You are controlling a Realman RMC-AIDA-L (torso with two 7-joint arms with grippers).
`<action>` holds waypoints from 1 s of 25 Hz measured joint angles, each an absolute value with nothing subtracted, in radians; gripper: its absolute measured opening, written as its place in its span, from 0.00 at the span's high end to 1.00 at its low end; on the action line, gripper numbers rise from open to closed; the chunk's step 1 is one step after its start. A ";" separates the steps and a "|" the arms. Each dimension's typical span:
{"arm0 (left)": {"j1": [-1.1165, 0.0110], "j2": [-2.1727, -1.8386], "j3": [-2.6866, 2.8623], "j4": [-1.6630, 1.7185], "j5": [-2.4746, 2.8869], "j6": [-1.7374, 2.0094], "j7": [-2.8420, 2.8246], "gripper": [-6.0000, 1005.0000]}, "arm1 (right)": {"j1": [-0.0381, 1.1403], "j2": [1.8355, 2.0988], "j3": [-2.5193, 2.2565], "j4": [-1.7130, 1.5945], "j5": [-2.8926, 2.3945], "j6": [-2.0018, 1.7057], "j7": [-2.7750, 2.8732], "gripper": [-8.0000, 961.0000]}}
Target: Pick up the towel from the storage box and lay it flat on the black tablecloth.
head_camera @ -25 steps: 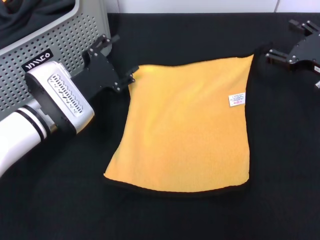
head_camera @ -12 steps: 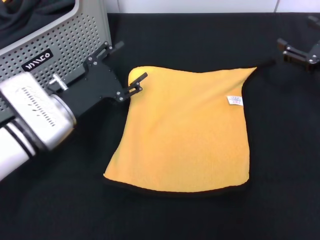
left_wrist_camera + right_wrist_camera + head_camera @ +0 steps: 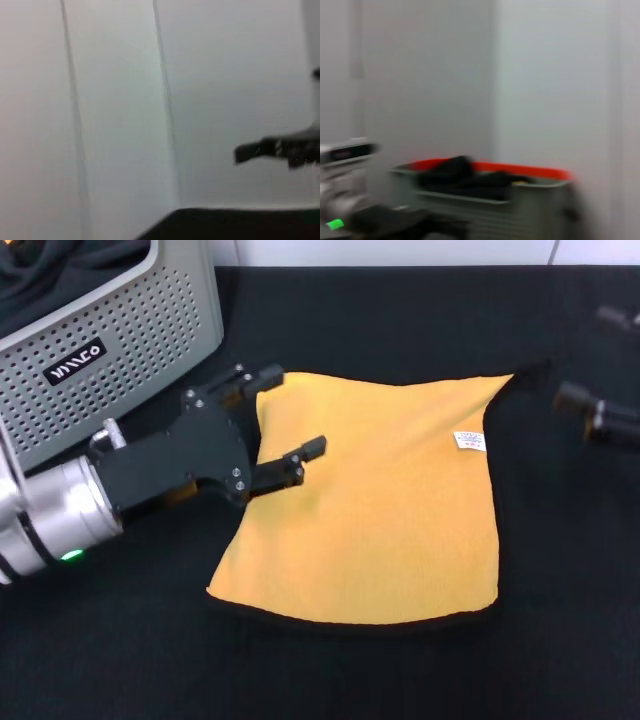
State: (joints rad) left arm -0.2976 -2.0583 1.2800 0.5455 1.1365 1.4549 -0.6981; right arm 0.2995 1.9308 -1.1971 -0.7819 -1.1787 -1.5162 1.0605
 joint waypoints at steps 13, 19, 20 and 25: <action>-0.308 -2.011 1.269 0.722 1.247 1.811 -1.152 0.18 | 0.317 2.004 -1.196 -1.128 -1.504 -1.683 1.382 0.09; -0.316 -2.014 1.267 0.799 1.285 1.856 -1.230 0.18 | 0.361 2.011 -1.200 -1.153 -1.542 -1.705 1.468 0.09; -0.316 -2.015 1.265 0.801 1.286 1.856 -1.230 0.18 | 0.363 2.012 -1.199 -1.154 -1.546 -1.707 1.471 0.09; -0.334 -2.009 1.256 0.809 1.281 1.856 -1.235 0.18 | 0.360 2.012 -1.197 -1.191 -1.549 -1.708 1.482 0.09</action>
